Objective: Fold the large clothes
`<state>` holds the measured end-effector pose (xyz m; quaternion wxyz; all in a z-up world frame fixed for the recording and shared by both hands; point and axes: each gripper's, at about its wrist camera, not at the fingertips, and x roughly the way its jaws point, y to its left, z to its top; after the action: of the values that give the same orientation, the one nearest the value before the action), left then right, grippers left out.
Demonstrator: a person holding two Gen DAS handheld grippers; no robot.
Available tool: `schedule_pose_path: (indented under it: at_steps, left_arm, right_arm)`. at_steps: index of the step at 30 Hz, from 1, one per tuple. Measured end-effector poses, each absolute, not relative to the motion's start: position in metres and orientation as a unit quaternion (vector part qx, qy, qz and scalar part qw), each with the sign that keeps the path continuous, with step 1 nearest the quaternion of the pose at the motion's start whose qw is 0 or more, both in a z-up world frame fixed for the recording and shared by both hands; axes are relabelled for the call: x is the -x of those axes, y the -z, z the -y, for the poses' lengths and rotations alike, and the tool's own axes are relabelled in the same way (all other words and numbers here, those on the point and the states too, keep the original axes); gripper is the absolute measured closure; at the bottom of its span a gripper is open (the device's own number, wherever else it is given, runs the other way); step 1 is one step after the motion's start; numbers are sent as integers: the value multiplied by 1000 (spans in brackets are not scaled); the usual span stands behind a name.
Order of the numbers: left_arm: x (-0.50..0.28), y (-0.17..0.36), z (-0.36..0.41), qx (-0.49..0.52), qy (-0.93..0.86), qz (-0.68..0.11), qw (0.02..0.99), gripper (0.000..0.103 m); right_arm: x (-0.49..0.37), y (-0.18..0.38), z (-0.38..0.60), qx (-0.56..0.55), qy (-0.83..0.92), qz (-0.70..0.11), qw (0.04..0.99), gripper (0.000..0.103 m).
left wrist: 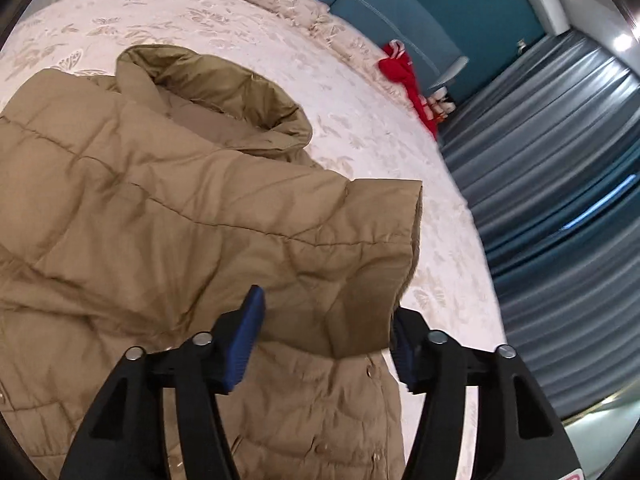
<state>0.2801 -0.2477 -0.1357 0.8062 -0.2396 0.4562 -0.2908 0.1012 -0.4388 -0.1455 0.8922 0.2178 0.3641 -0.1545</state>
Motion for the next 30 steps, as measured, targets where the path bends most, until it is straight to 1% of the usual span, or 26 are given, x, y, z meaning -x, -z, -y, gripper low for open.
schedule_pose_path:
  at_steps: [1,3,6,8,9,11,15,18,28,30]
  left_arm:
    - [-275,133,237,250,296,-449,805,41]
    - [-265,129,210,284,300,-432,802,29]
    - [-255,130,162,339,312,-423,780,26]
    - [-249,130,135,345,293,-412,790,25]
    - [-248,132,120,347,275,-406,799,22]
    - [-251,142,93,360,233,-405,807,22]
    - [-268,175,39,440,154,-414,782,22]
    - [-281,194,16,496,124,-408,757,22]
    - [-312,243,-1,626,118,-412,652,22]
    - [-318,246,2,635,115,-413,642,22]
  right_arm:
    - [-106,144,440,-224,146,-362,893,34]
    - [-114,139,441,-232,135,-359,894,33]
    - [-134,131,439,-242,114,-355,896,32]
    - [-146,125,436,-254,94,-348,897,29]
    - [-152,123,435,-257,88,-345,899,26]
    - [-162,122,435,-252,98,-345,899,25]
    - [-182,125,441,-244,120,-348,897,25]
    - [-197,131,443,-230,130,-356,896,25]
    - [-235,160,457,-256,127,-383,878,26]
    - [-243,168,458,-271,118,-391,871,29]
